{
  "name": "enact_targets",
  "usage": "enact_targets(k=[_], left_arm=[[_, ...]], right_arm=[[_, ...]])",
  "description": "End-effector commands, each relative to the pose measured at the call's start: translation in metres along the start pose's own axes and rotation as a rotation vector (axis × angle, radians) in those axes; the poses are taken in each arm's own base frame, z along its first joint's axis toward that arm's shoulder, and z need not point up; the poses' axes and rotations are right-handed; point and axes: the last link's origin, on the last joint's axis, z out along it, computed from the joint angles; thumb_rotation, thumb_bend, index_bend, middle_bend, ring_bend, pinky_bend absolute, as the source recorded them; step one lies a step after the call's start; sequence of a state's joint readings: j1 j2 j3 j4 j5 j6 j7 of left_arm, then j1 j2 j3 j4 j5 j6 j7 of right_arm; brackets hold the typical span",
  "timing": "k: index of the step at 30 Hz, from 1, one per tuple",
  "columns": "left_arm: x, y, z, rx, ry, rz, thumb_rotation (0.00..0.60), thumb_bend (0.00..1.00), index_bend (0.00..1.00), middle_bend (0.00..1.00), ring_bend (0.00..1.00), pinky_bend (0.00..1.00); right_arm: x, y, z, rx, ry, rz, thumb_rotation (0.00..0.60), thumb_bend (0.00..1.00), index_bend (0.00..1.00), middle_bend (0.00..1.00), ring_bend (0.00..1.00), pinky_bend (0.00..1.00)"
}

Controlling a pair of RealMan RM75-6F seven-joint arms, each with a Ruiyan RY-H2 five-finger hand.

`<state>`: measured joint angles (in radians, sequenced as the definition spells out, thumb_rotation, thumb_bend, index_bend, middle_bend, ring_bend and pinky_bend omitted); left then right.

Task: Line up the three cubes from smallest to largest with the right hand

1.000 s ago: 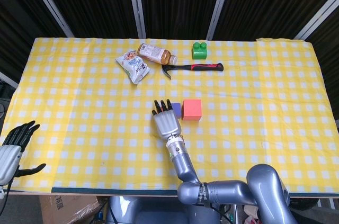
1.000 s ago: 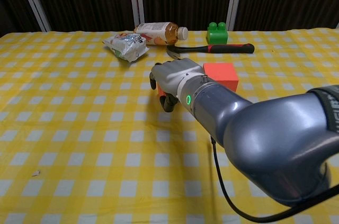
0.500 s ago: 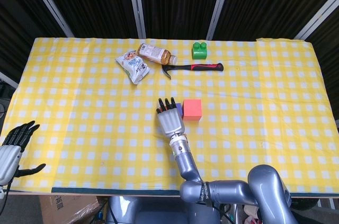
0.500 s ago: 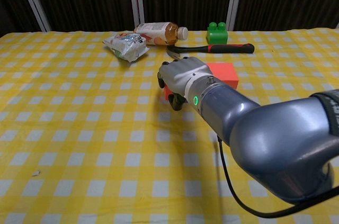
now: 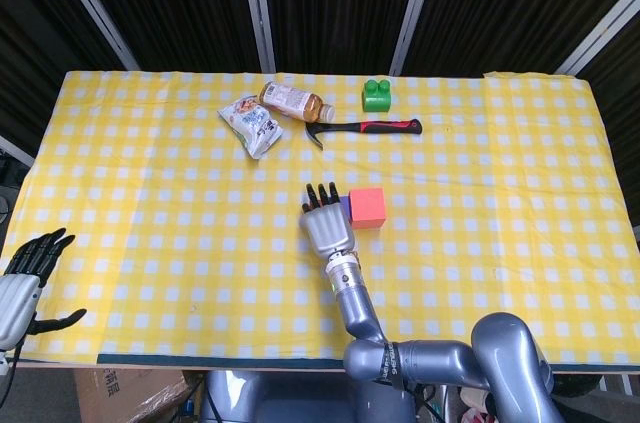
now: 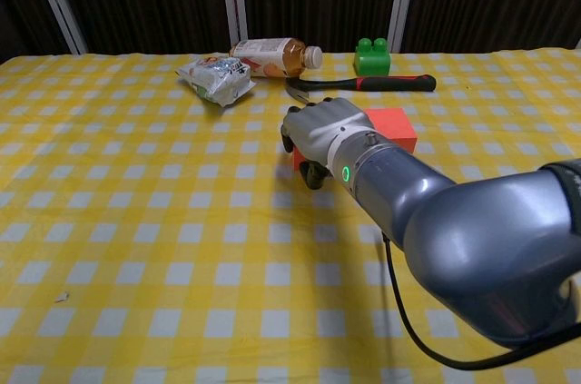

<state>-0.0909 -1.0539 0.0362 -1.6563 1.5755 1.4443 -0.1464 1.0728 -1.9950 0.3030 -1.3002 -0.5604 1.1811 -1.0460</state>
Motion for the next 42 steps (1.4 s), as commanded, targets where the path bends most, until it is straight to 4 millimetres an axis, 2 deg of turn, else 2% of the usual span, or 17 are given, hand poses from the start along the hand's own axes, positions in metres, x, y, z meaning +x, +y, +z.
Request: enact_targets(k=[1, 10, 18, 22, 25, 30, 34, 36, 42], left_arm=[[0.0, 0.0, 0.0, -0.001, 0.001, 0.001, 0.6, 0.05, 0.0, 0.0, 0.0, 0.04], [0.0, 0.0, 0.0, -0.001, 0.005, 0.002, 0.6, 0.05, 0.0, 0.0, 0.0, 0.04], [0.0, 0.0, -0.001, 0.001, 0.01, 0.005, 0.6, 0.05, 0.0, 0.0, 0.0, 0.04], [0.001, -0.002, -0.001, 0.005, 0.017, 0.004, 0.6, 0.05, 0.0, 0.0, 0.0, 0.04], [0.001, -0.002, -0.002, 0.005, 0.021, 0.007, 0.6, 0.05, 0.0, 0.0, 0.0, 0.04], [0.001, -0.002, -0.003, 0.002, 0.034, 0.015, 0.6, 0.05, 0.0, 0.0, 0.0, 0.04], [0.001, -0.002, -0.004, -0.004, 0.056, 0.02, 0.6, 0.05, 0.0, 0.0, 0.0, 0.04], [0.001, -0.002, -0.004, -0.006, 0.064, 0.025, 0.6, 0.05, 0.0, 0.0, 0.0, 0.04], [0.0, -0.001, -0.003, -0.017, 0.099, 0.054, 0.6, 0.05, 0.0, 0.0, 0.0, 0.04]], right_arm=[[0.0, 0.0, 0.0, 0.0, 0.0, 0.0, 0.6, 0.67, 0.29, 0.0, 0.0, 0.0], [0.0, -0.002, -0.003, 0.013, 0.0, -0.002, 0.6, 0.67, 0.29, 0.0, 0.0, 0.0], [0.001, -0.008, -0.013, 0.05, -0.005, 0.019, 0.6, 0.67, 0.19, 0.0, 0.0, 0.0], [0.01, -0.01, -0.023, 0.065, 0.006, 0.064, 0.6, 0.67, 0.17, 0.0, 0.0, 0.0], [0.024, -0.003, -0.034, 0.071, 0.039, 0.103, 0.6, 0.67, 0.16, 0.0, 0.0, 0.0], [0.047, 0.035, -0.059, 0.044, 0.11, 0.145, 0.6, 0.67, 0.14, 0.0, 0.0, 0.0], [0.059, 0.083, -0.084, -0.016, 0.161, 0.15, 0.6, 0.66, 0.13, 0.0, 0.0, 0.0], [0.061, 0.101, -0.094, -0.041, 0.173, 0.15, 0.6, 0.64, 0.12, 0.0, 0.0, 0.0], [0.057, 0.174, -0.146, -0.148, 0.187, 0.164, 0.6, 0.6, 0.08, 0.0, 0.0, 0.0]])
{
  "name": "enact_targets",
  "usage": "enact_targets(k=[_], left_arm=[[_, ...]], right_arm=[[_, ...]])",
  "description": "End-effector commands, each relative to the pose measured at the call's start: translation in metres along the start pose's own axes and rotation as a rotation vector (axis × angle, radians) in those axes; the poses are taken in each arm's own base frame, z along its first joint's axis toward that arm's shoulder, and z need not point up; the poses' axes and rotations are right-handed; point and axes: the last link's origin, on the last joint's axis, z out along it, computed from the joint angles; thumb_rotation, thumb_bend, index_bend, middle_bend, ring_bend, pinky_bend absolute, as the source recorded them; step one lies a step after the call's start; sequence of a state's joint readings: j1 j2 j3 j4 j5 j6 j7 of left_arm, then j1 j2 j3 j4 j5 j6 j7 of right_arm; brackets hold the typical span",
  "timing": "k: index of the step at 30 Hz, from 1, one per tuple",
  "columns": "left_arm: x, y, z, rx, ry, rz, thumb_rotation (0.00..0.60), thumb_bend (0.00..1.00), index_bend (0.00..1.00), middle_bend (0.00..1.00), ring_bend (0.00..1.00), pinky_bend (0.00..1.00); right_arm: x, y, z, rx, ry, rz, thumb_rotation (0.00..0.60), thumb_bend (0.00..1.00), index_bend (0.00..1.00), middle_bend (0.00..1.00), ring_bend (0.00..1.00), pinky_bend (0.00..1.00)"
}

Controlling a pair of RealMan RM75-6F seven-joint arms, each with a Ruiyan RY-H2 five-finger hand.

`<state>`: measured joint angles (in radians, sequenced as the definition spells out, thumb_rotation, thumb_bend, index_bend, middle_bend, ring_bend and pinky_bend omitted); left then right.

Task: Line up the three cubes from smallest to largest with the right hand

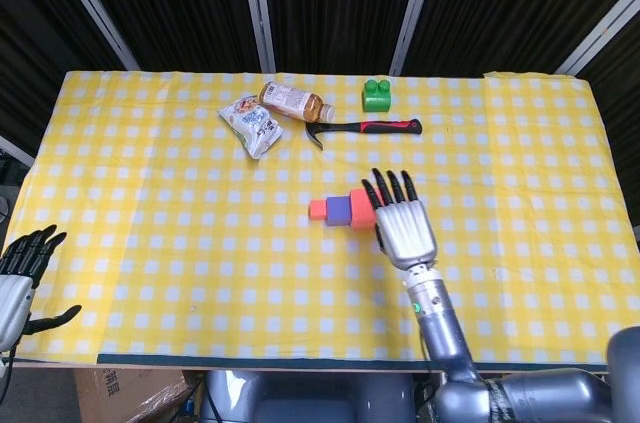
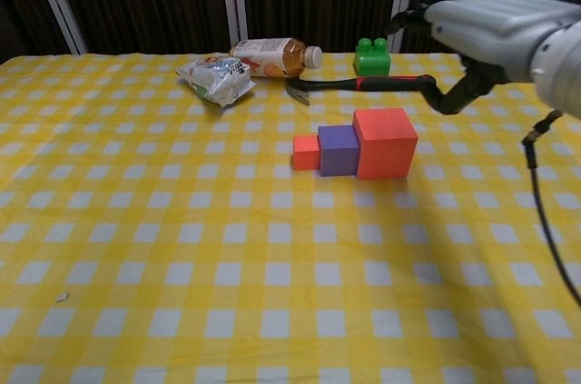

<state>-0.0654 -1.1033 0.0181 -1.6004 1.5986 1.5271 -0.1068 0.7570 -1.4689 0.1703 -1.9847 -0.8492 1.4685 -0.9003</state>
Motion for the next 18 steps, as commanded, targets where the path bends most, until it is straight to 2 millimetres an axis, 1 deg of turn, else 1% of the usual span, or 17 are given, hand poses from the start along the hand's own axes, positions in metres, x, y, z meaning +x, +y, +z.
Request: enact_targets(k=[1, 5, 10, 13, 15, 18], left_arm=[[-0.001, 0.001, 0.0, -0.006, 0.017, 0.014, 0.6, 0.05, 0.0, 0.0, 0.0, 0.04], [-0.001, 0.002, -0.001, -0.012, 0.046, 0.029, 0.6, 0.05, 0.0, 0.0, 0.0, 0.04], [-0.003, 0.003, -0.003, -0.008, 0.075, 0.058, 0.6, 0.05, 0.0, 0.0, 0.0, 0.04], [-0.004, 0.005, -0.004, -0.013, 0.097, 0.081, 0.6, 0.05, 0.0, 0.0, 0.0, 0.04], [-0.005, 0.005, -0.005, -0.011, 0.103, 0.093, 0.6, 0.05, 0.0, 0.0, 0.0, 0.04], [-0.006, 0.007, -0.005, -0.014, 0.12, 0.107, 0.6, 0.05, 0.0, 0.0, 0.0, 0.04]], right_arm=[[0.009, 0.058, -0.042, -0.084, 0.011, 0.024, 0.6, 0.6, 0.07, 0.0, 0.0, 0.0], [0.008, 0.106, -0.076, -0.169, 0.017, 0.062, 0.6, 0.58, 0.05, 0.0, 0.0, 0.0], [-0.006, 0.152, -0.123, -0.238, 0.012, 0.117, 0.6, 0.57, 0.01, 0.0, 0.0, 0.0], [-0.014, 0.169, -0.149, -0.278, 0.034, 0.179, 0.6, 0.56, 0.01, 0.0, 0.0, 0.0], [-0.02, 0.179, -0.163, -0.289, 0.061, 0.195, 0.6, 0.56, 0.01, 0.0, 0.0, 0.0], [-0.027, 0.192, -0.177, -0.303, 0.074, 0.172, 0.6, 0.56, 0.01, 0.0, 0.0, 0.0]])
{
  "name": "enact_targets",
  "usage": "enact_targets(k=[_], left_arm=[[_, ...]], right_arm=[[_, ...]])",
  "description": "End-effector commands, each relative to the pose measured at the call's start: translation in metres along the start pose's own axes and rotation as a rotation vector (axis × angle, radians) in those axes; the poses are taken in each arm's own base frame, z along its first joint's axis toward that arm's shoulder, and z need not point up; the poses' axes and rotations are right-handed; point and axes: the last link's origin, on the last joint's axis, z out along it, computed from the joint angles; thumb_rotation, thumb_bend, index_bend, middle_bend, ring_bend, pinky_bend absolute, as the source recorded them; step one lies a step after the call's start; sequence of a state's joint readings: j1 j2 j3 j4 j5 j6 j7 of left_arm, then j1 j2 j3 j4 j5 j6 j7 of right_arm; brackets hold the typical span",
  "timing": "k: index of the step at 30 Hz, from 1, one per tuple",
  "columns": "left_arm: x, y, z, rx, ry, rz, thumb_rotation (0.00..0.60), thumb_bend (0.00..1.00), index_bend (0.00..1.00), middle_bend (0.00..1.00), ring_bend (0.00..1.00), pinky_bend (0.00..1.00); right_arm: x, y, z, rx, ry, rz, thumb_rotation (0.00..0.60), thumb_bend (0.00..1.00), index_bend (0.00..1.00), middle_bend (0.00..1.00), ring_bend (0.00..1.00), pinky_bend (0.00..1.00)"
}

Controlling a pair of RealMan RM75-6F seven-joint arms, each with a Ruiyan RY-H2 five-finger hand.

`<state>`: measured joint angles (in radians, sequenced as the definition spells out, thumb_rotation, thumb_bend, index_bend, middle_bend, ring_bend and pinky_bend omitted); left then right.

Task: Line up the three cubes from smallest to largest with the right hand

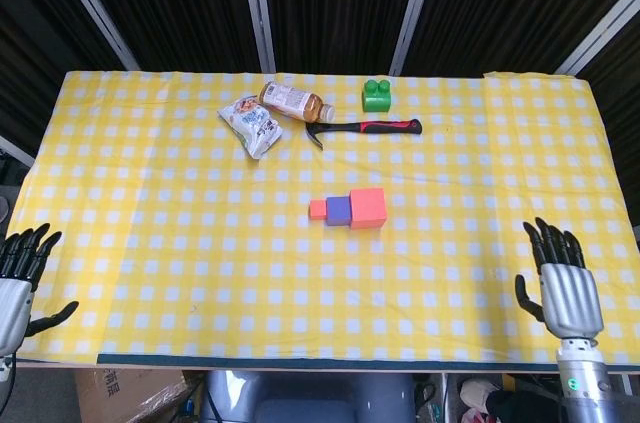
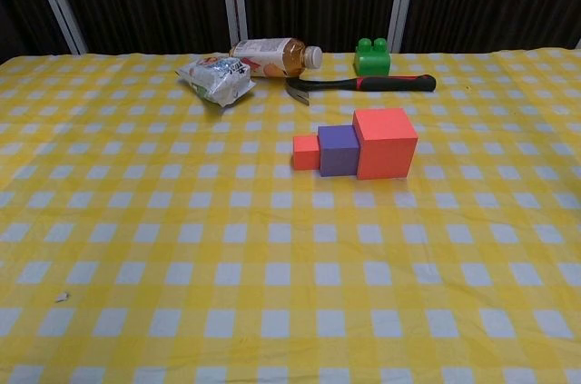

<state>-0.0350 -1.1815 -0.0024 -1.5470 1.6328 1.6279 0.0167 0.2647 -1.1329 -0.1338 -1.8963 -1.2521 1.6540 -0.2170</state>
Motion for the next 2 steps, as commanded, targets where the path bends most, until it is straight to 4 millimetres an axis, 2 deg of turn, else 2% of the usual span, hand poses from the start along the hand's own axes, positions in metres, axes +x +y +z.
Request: enact_targets(k=[1, 2], left_arm=[[-0.0008, 0.0014, -0.0008, -0.002, 0.014, 0.01, 0.6, 0.05, 0.0, 0.0, 0.0, 0.04], [-0.0014, 0.0019, -0.0012, 0.0, 0.014, 0.008, 0.6, 0.05, 0.0, 0.0, 0.0, 0.04]], right_arm=[[-0.003, 0.0341, -0.0265, -0.026, 0.028, -0.026, 0.6, 0.56, 0.01, 0.0, 0.0, 0.0], [-0.0035, 0.0357, -0.0278, -0.025, 0.029, -0.019, 0.6, 0.56, 0.01, 0.0, 0.0, 0.0]])
